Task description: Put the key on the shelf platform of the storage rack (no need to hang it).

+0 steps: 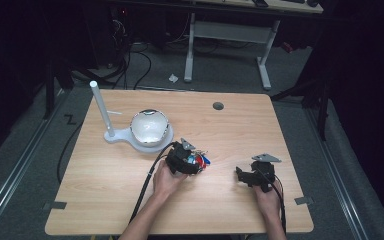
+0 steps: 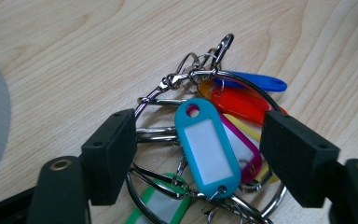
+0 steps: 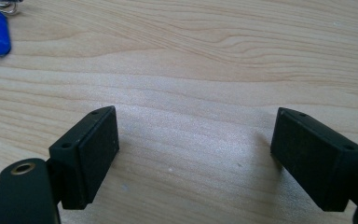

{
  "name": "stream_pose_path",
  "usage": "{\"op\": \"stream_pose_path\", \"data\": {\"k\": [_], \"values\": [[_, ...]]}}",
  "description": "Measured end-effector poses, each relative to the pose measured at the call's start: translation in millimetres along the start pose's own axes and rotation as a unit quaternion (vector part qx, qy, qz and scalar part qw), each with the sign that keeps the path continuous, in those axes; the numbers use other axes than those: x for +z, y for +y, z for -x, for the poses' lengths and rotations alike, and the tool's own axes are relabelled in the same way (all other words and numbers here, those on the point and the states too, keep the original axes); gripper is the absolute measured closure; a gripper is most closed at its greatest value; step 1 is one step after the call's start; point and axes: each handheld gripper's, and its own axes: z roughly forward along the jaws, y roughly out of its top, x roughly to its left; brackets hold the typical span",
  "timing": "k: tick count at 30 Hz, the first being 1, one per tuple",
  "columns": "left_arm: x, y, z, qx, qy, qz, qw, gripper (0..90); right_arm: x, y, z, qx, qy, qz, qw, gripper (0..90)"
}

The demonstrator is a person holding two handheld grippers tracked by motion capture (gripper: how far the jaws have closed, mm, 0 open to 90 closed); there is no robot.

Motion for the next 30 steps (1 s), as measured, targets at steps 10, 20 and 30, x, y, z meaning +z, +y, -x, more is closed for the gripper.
{"op": "stream_pose_path", "data": {"k": [10, 20, 30], "values": [[2.1, 0.1, -5.2, -0.03, -0.028, 0.007, 0.9991, 43.6, 0.0, 0.0, 0.0, 0.0, 0.0, 0.0, 1.0, 15.2], [-0.1, 2.1, -6.3, -0.007, -0.018, 0.006, 0.9998, 74.7, 0.0, 0.0, 0.0, 0.0, 0.0, 0.0, 1.0, 15.3], [-3.3, 3.3, -4.2, 0.017, -0.009, 0.007, 0.9998, 85.0, 0.0, 0.0, 0.0, 0.0, 0.0, 0.0, 1.0, 15.3]]}}
